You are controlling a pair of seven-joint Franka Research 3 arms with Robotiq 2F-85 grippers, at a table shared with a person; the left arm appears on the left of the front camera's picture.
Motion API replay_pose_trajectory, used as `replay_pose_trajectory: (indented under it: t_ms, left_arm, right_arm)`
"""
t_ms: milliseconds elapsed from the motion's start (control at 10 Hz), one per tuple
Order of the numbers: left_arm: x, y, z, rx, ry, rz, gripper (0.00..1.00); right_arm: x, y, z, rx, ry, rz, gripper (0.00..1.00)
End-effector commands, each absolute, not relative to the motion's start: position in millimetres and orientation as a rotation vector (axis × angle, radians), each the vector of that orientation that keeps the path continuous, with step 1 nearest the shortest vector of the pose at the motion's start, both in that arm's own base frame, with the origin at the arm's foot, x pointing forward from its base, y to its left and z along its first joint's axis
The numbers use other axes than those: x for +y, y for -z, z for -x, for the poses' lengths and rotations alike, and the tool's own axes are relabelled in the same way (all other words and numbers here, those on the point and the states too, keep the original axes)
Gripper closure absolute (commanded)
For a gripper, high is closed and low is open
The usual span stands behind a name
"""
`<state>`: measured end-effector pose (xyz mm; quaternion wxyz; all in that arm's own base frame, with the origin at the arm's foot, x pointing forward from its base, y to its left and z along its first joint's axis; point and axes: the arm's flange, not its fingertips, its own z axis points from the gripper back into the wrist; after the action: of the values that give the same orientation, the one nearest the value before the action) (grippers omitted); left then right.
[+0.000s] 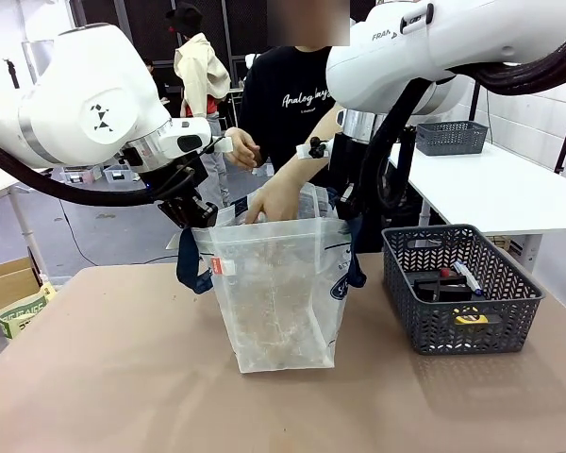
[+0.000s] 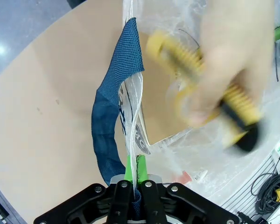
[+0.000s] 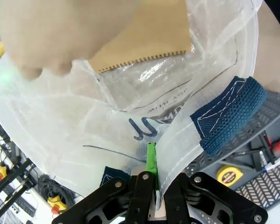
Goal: Transfer purchased items from the store into the shopping bag.
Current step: Move the Reusable shopping bag to the right side of the table.
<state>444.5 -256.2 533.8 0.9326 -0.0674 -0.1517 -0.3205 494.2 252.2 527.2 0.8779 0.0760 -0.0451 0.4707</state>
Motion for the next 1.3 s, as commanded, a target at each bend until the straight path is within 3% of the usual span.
replay_pose_trajectory:
  t_ms: [0, 1200]
  left_arm:
    - [-255.4, -534.3, -444.5, -0.31, 0.646, 0.139, 1.0]
    - [-255.4, -534.3, -444.5, -0.31, 0.646, 0.139, 1.0]
  right_arm:
    - [253.5, -527.0, -493.1, -0.094, -0.947, -0.15, 1.0]
    - [258.7, -537.3, -490.5, -0.156, -0.661, -0.074, 1.0]
